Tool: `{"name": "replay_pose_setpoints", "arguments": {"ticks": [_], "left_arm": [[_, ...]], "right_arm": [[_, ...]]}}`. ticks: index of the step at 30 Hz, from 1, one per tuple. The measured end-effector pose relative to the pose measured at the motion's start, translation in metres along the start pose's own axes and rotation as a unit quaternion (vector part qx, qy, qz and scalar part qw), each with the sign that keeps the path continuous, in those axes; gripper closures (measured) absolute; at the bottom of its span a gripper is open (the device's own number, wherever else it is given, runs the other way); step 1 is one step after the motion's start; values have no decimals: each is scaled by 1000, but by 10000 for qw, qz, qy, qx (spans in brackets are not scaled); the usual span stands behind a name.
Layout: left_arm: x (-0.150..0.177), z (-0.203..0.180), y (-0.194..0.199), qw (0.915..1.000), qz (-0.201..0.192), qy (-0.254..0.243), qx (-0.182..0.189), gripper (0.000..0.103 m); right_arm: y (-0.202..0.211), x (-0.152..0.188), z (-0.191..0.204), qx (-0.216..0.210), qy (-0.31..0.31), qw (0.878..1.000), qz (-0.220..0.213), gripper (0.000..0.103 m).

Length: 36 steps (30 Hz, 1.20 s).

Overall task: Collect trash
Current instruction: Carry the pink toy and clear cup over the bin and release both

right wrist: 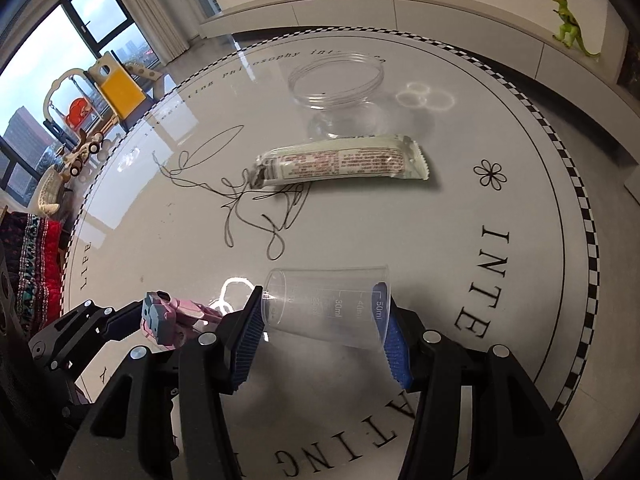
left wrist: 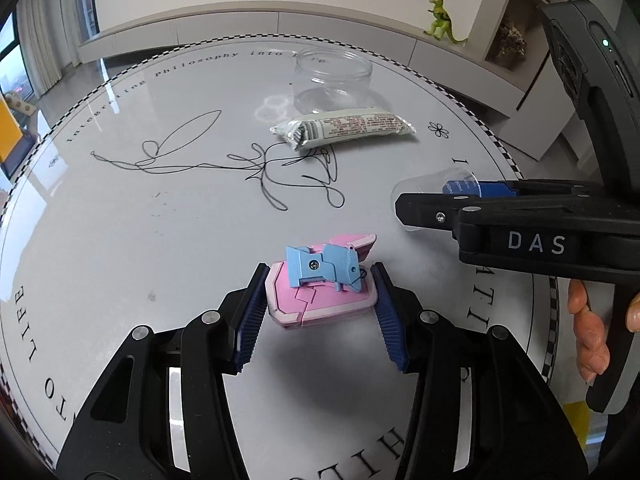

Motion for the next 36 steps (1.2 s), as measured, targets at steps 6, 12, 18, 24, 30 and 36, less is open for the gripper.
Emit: {"name": "replay_pose_setpoints", "arguments": {"ticks": [6,12,18,24,30,36], "left_arm": [[13,32,29,9998,-135,165,-40,53],[30,74,62,9989,-279,352,-165,53],[48,119,92,9962,-447,628,-409,53],[74,167,128,9906,-635,962,-731,53],[104,220,162,9816,-767,1401,-1046,53],[140,271,192,9681,-857,1886,-1410,53]], "right_arm": [[6,1,43,-124,175,9998,-43,48],[9,4,97,-361,427,9984,-41,48],[8,5,158,-615,818,9947,-31,48],[3,8,217,-914,1217,9884,7,47],[-2,21,283,-1246,1686,9777,111,47],[-1,37,356,-1622,2171,9623,227,47]]}}
Point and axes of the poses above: each gripper's, at about its wrist camera, not at the fingertips, and y roughly against the way its jaws point, z to its left, x to its underside, the point moved 7 cm from there along -y, roughly the way its jaws point, and after that the axes turned 9 degrees about y, right-handed, at the moved point
